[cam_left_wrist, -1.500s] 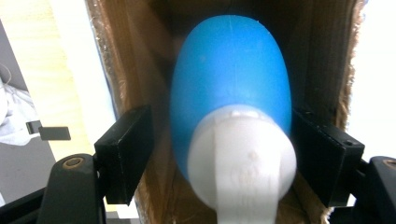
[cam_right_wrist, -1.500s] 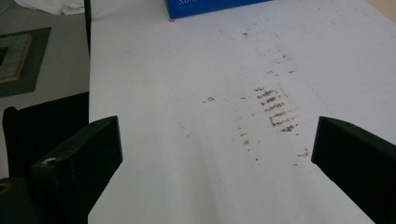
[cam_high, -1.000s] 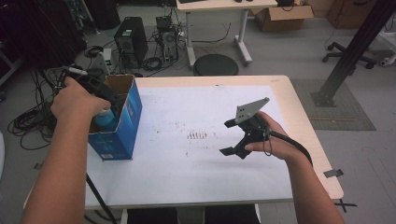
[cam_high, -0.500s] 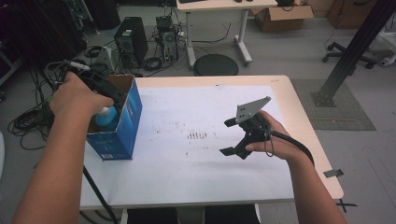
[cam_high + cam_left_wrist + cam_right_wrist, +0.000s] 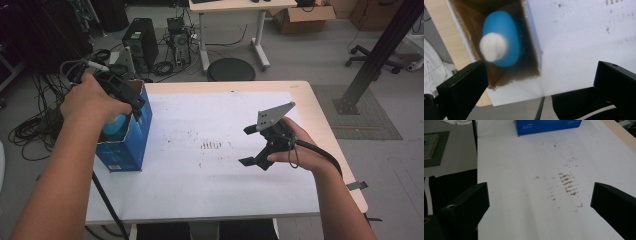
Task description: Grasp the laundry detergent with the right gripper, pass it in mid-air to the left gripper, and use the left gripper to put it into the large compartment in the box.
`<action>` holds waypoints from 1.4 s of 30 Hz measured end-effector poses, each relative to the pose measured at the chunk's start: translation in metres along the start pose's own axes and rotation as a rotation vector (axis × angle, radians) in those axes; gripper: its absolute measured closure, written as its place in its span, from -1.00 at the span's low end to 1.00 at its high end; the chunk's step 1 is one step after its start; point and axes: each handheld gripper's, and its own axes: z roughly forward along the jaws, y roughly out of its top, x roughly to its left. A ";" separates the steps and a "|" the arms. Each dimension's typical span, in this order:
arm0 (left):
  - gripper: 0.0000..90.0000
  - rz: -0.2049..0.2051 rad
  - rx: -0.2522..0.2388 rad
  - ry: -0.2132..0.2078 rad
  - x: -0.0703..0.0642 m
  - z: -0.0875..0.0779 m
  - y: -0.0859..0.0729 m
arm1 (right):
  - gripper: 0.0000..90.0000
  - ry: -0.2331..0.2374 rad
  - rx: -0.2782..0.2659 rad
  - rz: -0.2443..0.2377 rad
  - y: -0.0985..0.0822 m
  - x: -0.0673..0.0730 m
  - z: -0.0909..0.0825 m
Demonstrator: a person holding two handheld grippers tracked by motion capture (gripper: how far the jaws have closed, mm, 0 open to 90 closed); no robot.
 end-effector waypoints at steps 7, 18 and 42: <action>-0.99 0.140 -0.007 -0.012 -0.030 -0.009 0.003 | -0.95 -0.023 0.040 -0.026 0.011 -0.003 -0.015; -0.99 0.491 0.008 -0.121 -0.084 -0.009 -0.001 | -0.95 -0.061 0.185 -0.078 0.038 -0.008 -0.039; -1.00 1.021 0.107 -0.133 -0.124 0.020 -0.013 | -0.91 0.007 0.504 -0.155 0.051 -0.012 -0.023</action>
